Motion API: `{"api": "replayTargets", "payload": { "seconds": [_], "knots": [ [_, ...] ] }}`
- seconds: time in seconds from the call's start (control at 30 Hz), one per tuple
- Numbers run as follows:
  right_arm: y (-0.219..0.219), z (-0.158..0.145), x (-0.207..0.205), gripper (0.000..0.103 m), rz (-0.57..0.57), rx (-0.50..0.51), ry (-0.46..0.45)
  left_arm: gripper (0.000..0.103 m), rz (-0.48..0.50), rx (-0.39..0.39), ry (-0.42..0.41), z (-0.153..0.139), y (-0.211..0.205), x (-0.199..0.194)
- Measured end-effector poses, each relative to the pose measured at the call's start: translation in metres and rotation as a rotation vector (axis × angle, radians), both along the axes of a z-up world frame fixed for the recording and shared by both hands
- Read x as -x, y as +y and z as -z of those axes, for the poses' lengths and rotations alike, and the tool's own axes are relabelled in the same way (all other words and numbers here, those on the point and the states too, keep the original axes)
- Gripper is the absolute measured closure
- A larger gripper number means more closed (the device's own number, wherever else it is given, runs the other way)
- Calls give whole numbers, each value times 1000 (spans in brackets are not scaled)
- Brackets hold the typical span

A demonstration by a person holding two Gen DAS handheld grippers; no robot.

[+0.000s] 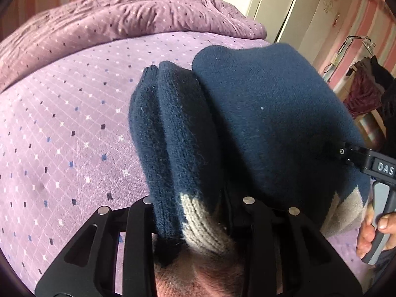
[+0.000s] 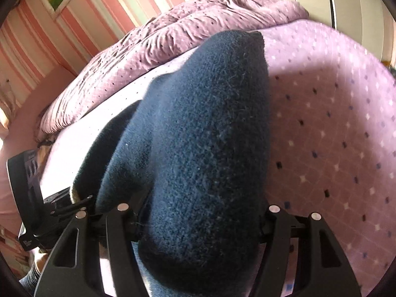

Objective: Fold small clothes

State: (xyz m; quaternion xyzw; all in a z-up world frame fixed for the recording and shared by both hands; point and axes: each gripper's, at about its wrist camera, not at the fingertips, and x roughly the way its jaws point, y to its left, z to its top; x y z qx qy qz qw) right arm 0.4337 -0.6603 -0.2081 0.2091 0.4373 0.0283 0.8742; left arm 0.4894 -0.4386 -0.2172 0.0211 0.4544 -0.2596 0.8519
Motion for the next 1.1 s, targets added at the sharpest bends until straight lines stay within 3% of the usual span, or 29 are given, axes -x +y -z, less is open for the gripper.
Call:
{"api": "replayTargets", "payload": {
  "seconds": [0.23, 0.33, 0.4, 0.43, 0.7, 0.9, 1.1],
  "knots": [
    [-14, 24, 7, 35, -15, -23, -16, 65, 8, -73, -75, 13, -6, 8],
    [-21, 23, 8, 32, -2, -16, -18, 51, -6, -57, -67, 11, -1, -1],
    [-21, 23, 8, 28, 0, -22, -16, 33, -18, -60, -67, 12, 5, -1],
    [-24, 23, 7, 27, 2, -17, -15, 30, -18, -60, -73, 11, 7, -2],
    [-20, 15, 11, 25, 21, 5, -10, 26, -16, -66, -87, 4, 14, 7],
    [-23, 6, 18, 23, 36, 3, -5, 7, -63, -72, -107, -4, 28, 10],
    [-30, -28, 44, 14, 129, 92, -85, 3, -79, -58, -126, -18, 49, 19]
  ]
}}
